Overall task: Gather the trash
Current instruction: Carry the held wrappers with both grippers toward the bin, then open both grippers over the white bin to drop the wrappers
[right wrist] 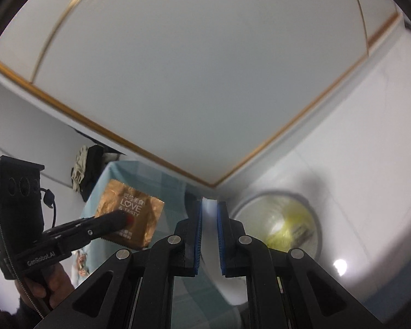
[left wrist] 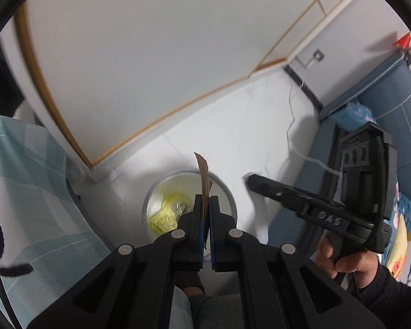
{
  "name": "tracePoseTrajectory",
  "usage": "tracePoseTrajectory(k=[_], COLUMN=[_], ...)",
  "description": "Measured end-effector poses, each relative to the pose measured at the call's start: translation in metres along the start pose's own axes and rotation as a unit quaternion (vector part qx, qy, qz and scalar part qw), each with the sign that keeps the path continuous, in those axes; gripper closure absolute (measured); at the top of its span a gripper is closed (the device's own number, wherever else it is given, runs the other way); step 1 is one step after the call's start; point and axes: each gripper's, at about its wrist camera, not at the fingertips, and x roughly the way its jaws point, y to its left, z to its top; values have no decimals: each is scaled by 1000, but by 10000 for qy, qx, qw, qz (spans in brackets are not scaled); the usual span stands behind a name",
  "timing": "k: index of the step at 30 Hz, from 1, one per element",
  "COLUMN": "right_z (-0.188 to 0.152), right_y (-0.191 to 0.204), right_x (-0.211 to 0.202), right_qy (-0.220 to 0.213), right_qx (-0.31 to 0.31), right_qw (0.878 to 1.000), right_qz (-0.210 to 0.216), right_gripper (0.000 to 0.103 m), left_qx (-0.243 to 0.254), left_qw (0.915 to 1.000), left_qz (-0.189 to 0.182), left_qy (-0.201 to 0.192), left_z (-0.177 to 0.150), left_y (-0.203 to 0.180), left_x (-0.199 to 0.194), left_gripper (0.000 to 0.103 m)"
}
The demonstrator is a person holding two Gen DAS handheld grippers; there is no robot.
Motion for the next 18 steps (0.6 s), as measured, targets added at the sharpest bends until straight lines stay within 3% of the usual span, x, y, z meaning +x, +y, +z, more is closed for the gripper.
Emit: tracePoseTrajectory(k=[9,11,14,18], right_z=[-26,-35,-44,-49], right_y=[-53,-64,-80,-92], right_x=[47,55,60,55], right_qy=[701,877,1154,1144], right_qx=[337,537,786,932], right_qw=[9970,9947,9901,9890], right_qz=[-7,39,138,-15], right_gripper=[84,78,57,46], left_qx=[158,131,164,68], left_qw=[9983,9976,9961,9944], left_qz=[38,29,149,204], left_qy=[551,675,849,1034], left_z=[10,10,9,7], left_y=[-10,-9,-7,-5], left_x=[33,40,50,61], left_gripper=[103,103,103,103])
